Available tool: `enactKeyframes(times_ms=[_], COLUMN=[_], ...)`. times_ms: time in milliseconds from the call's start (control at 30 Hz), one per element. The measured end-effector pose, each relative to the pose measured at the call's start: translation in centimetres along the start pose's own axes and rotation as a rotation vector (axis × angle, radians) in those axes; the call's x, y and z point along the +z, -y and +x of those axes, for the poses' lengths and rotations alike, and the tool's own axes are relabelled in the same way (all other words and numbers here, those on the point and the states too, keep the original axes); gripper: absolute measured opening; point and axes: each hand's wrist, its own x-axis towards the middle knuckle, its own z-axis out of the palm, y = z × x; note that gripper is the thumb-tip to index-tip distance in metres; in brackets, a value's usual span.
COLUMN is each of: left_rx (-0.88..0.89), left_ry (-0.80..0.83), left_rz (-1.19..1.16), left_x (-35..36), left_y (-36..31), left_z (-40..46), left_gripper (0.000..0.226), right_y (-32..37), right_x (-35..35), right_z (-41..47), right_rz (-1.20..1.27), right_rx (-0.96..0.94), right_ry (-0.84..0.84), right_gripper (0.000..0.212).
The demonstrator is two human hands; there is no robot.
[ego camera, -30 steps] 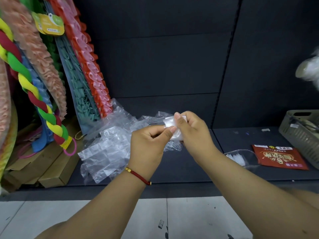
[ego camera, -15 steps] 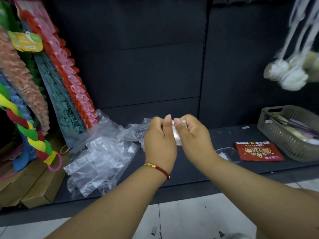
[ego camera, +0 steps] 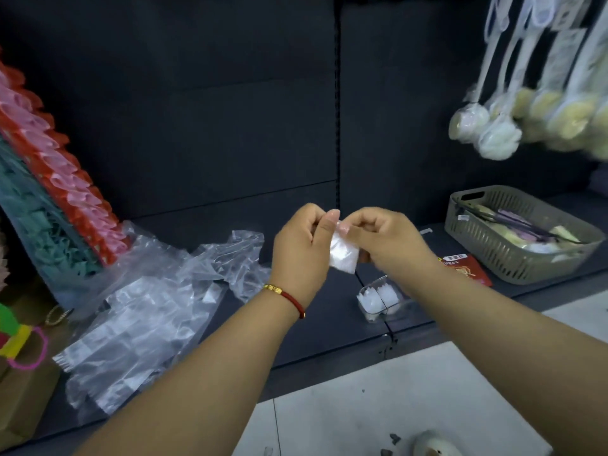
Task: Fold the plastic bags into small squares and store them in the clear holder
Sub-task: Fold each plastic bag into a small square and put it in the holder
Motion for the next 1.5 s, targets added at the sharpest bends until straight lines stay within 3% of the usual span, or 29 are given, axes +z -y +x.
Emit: enactKeyframes(times_ms=[167, 333, 467, 567, 833, 1133, 1500], left_rx=[-0.016, -0.114, -0.193, -0.29, -0.243, -0.008, 0.158], left_ry=[0.188, 0.241, 0.439, 0.6, 0.906, 1.003, 0.962], left_rz=[-0.009, 0.099, 0.227, 0.298, 0.565, 0.607, 0.673], left_x=[2.9, 6.5, 9.0, 11.2, 17.5, 22.7, 23.1], left_y=[2.7, 6.7, 11.7, 15.6, 23.0, 26.5, 28.8], left_z=[2.1, 3.7, 3.2, 2.5, 0.3, 0.8, 1.1], left_gripper=[0.028, 0.035, 0.038, 0.055, 0.057, 0.055, 0.048], right_y=[-1.8, -7.0, -13.1, -17.6, -25.9, -30.0, -31.9], right_x=[-4.1, -7.6, -9.2, -9.7, -9.8, -10.4, -9.4], right_z=[2.6, 6.1, 8.2, 9.1, 10.4, 10.6, 10.6], right_rz=[-0.29, -0.382, -0.417, -0.541, -0.73, -0.743, -0.771], right_rx=[0.01, 0.187, 0.384, 0.43, 0.52, 0.437, 0.393], right_ry=[0.052, -0.126, -0.252, -0.318, -0.346, -0.414, -0.364], right_gripper=[0.015, 0.015, 0.015, 0.017, 0.017, 0.018, 0.016])
